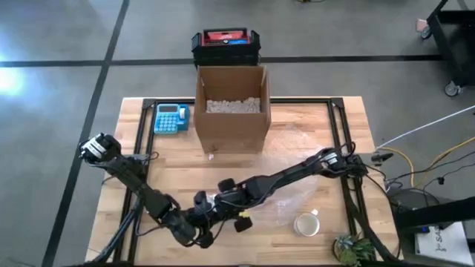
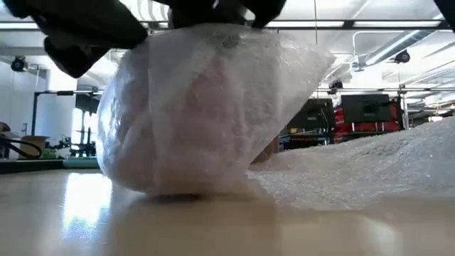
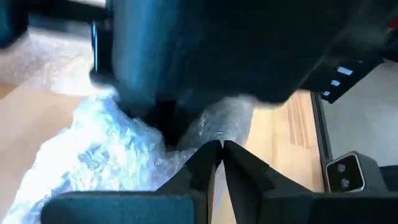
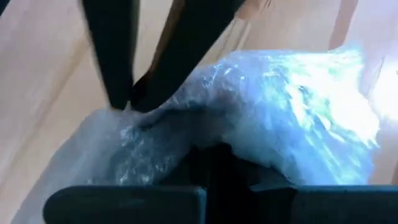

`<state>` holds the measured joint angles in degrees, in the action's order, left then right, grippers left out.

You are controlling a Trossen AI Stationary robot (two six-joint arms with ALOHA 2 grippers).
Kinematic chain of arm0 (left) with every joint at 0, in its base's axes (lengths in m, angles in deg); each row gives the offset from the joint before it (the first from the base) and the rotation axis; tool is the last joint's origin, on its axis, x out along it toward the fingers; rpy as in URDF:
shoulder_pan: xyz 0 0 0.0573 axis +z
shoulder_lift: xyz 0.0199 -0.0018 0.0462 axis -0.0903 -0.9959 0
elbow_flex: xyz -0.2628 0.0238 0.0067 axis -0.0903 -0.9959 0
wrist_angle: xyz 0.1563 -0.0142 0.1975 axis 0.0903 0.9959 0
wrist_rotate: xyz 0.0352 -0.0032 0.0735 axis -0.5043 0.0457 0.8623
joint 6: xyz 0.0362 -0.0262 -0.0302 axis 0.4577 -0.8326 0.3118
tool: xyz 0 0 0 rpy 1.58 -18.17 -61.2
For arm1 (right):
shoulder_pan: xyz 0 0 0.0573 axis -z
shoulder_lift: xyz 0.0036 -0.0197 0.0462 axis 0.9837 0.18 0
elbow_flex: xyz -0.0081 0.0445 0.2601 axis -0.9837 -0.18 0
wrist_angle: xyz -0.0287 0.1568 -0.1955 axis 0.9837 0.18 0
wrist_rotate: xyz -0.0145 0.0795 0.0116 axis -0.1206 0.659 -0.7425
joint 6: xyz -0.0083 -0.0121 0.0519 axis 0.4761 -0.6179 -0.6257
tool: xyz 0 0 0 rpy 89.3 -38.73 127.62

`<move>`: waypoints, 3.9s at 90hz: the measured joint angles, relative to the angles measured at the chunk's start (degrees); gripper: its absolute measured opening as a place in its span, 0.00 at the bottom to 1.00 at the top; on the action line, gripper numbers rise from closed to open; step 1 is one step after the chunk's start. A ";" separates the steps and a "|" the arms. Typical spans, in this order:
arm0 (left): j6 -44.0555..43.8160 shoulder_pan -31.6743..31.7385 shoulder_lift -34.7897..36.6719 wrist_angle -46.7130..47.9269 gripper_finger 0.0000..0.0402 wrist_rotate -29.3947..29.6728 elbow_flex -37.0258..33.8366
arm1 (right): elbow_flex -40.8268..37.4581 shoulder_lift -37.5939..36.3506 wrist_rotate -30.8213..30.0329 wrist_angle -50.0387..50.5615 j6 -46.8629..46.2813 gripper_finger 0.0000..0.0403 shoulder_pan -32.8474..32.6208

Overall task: Wrap mug
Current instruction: Wrap the purple mug with transparent bubble wrap

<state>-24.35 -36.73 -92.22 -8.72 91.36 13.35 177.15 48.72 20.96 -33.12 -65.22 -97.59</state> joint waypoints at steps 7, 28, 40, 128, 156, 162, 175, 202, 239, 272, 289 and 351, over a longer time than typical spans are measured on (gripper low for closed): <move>-0.06 0.05 0.00 0.26 0.05 0.15 0.00 | 2.85 -0.31 0.01 1.61 0.82 0.00 -0.03; -0.04 0.13 -0.01 0.30 0.05 0.46 0.00 | 9.96 -0.68 1.30 8.53 0.68 0.00 -0.49; -0.04 0.11 -0.02 0.52 0.05 0.44 -0.07 | 10.23 -0.73 3.87 10.46 -0.54 0.00 -1.18; 1.40 1.97 -0.12 8.75 0.05 5.68 1.19 | 3.35 1.50 -0.16 7.01 0.96 0.00 -1.51; 1.73 1.96 -0.52 8.47 0.05 5.93 1.01 | 3.27 -5.31 -1.59 9.51 0.85 0.00 -0.87; 1.84 1.97 -0.52 8.13 0.05 5.92 0.96 | 3.27 -5.57 -3.59 9.38 0.61 0.00 -0.29; 2.05 1.79 -0.55 7.89 0.05 5.73 0.94 | 2.63 -3.36 -4.15 5.68 0.63 0.00 0.86; 2.34 1.84 -0.59 7.37 0.05 4.68 0.90 | 2.76 3.28 -4.37 3.68 2.23 0.00 0.71; 5.18 1.04 -0.59 7.58 0.05 4.72 0.85 | 7.13 -4.45 0.58 14.23 1.24 0.00 -0.58; 5.62 0.83 -0.57 7.42 0.05 5.12 0.76 | 3.16 1.12 1.73 6.71 2.09 0.00 -2.56; 6.31 0.94 -0.57 7.23 0.05 5.56 0.76 | 4.02 1.40 0.00 10.07 2.62 0.00 -2.43; 6.60 1.04 -0.59 6.22 0.05 5.75 0.85 | 3.90 2.70 -1.88 8.18 4.90 0.00 1.73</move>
<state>-17.74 -35.69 -92.81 -2.50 97.12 14.21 181.04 51.42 19.07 -24.94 -60.33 -95.85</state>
